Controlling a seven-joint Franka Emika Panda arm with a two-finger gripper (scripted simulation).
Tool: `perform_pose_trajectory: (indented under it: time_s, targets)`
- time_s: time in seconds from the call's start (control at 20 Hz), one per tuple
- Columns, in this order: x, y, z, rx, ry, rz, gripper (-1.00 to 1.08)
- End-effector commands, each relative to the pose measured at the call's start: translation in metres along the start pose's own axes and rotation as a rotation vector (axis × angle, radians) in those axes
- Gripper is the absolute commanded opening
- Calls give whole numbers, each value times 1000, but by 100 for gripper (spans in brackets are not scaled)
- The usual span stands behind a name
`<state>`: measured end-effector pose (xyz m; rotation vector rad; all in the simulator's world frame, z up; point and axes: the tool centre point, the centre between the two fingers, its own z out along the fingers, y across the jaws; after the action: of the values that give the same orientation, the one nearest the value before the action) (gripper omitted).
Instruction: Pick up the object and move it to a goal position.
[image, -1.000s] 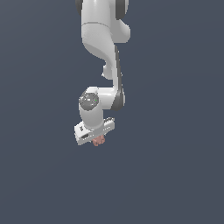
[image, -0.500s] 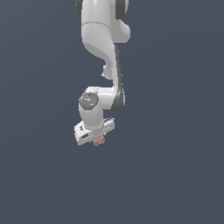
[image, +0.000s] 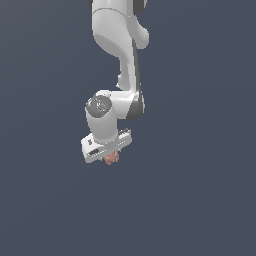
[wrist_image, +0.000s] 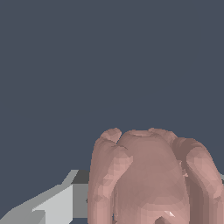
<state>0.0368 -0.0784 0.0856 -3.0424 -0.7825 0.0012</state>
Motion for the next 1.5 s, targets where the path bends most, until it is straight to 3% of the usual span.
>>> perform_pose_trajectory:
  time_s: [0.0,0.9,1.45]
  targets:
    - [4,1,-21,-1,1,-1,-100]
    - [37,16,-209,0,1,-1,-100]
    - [53,25,-287,0,1,0,-100]
